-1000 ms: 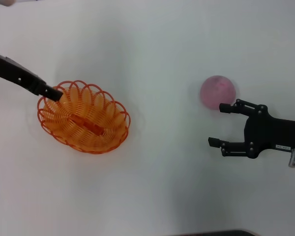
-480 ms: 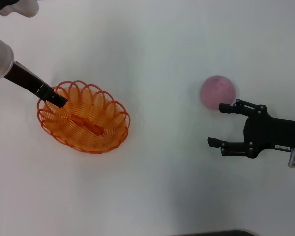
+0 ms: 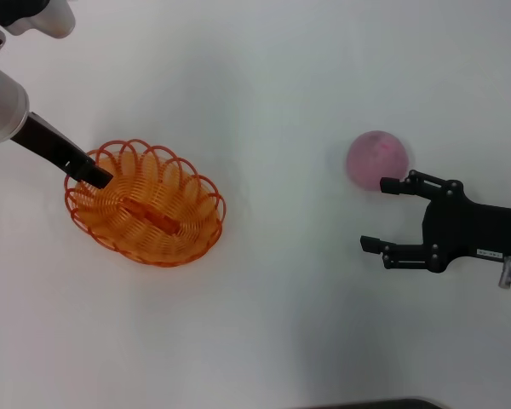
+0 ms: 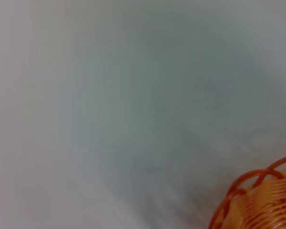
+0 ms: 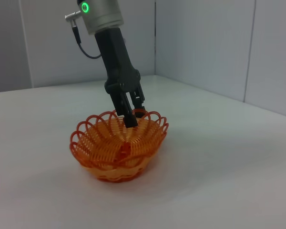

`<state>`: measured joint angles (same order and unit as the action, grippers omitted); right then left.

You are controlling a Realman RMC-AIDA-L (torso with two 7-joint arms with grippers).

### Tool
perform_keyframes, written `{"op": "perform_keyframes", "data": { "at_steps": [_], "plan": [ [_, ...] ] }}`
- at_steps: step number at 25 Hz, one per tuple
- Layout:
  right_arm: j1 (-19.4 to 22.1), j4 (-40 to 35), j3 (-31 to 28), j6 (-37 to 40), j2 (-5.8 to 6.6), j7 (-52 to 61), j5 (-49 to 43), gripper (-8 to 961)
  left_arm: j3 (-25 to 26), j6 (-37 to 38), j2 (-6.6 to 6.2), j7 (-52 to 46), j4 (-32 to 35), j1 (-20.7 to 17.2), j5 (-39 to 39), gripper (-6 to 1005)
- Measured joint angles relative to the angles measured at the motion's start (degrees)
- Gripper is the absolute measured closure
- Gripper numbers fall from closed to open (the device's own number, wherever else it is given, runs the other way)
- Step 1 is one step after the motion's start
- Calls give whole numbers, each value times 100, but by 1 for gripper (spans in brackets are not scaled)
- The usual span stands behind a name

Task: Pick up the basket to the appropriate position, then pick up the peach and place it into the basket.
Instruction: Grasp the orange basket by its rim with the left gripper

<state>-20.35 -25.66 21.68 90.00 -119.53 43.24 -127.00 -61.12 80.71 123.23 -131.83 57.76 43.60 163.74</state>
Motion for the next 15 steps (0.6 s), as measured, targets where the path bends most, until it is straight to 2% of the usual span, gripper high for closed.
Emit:
{"op": "perform_keyframes", "data": {
  "at_steps": [1,7,12,15],
  "plan": [
    [0,0,-3,0,0,0,2,29,-9,-1,0,0,0,-3,0,260],
    [-4,0,-17,0,0,0,12,29,-58,10,7,0,-8,-27,0,488],
    [-4,0,-24,0,0,0,19,29,-61,29,34,-47,84,-29,0,730],
    [-4,0,-24,0,0,0,20,30,-103,53,23,-184,93,-15,0,819]
  ]
}}
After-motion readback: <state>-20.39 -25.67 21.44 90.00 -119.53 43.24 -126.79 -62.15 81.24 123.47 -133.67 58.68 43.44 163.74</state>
